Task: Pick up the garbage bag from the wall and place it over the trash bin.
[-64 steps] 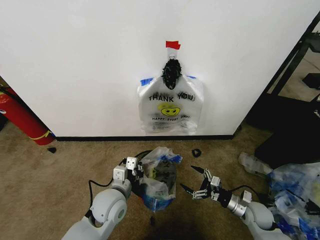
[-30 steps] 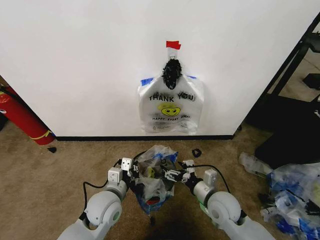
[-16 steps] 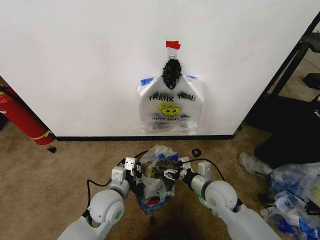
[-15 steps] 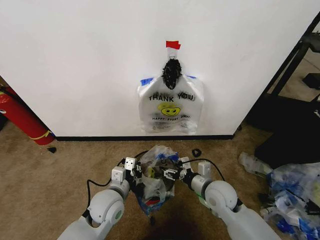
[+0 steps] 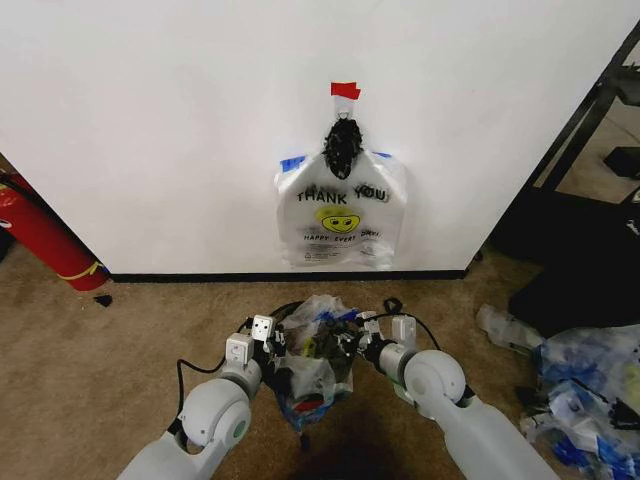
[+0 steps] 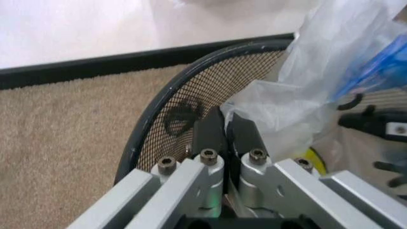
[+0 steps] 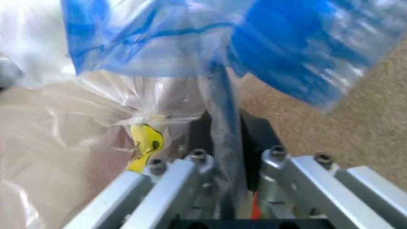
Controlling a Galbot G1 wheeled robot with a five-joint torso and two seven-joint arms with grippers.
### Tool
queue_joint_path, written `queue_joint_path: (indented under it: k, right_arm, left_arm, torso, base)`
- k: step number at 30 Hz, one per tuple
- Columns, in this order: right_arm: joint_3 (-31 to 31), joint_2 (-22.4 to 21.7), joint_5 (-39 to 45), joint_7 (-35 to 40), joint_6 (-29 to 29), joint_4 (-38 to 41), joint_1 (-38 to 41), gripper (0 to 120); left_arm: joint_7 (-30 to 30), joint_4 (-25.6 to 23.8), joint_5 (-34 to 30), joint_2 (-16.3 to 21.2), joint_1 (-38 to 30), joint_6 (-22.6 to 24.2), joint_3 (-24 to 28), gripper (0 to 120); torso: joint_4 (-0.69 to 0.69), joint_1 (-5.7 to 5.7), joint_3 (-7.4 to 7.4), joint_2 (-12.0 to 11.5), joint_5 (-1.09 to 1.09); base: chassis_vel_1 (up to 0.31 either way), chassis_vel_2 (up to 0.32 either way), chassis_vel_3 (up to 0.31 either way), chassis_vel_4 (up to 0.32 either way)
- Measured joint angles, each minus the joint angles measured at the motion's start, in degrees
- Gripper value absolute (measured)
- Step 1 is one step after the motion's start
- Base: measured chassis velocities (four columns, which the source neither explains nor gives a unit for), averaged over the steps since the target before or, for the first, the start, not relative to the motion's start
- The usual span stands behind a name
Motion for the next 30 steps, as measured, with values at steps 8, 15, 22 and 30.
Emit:
queue_joint_path:
  k: [8,15,22,30]
  right_arm:
    - [-0.6,0.3,1.0,7.5,6.2,2.6,-3.3,0]
    - [1.4,-0.3,1.6,6.4,13.0,5.6,-7.2,0]
    - [7.1,-2.7,1.3,0.4,14.7,8.8,-10.8,0]
    - [11.2,-5.1,-7.7,-4.8,18.6,7.9,-13.2,0]
  left_arm:
    - [0.4,-4.3,4.9,-0.9,4.6,-2.8,0.0,0]
    - [0.5,-5.6,8.3,-1.4,6.9,-6.0,-1.0,0]
    - [0.4,-6.1,9.3,-1.7,8.0,-7.8,-1.8,0]
    - [0.1,-8.7,10.7,-2.5,9.5,-8.0,-2.5,0]
  torso:
    - [0.02,0.00,0.01,0.0,0.01]
    - [0.00,0.00,0.01,0.0,0.01]
    - [-0.02,0.00,0.01,0.0,0.00]
    - [0.00,0.01,0.01,0.0,0.00]
  base:
    - [0.000,0.000,0.000,0.000]
    - [0.000,0.000,0.000,0.000]
    - [0.000,0.000,0.000,0.000]
    - [0.000,0.000,0.000,0.000]
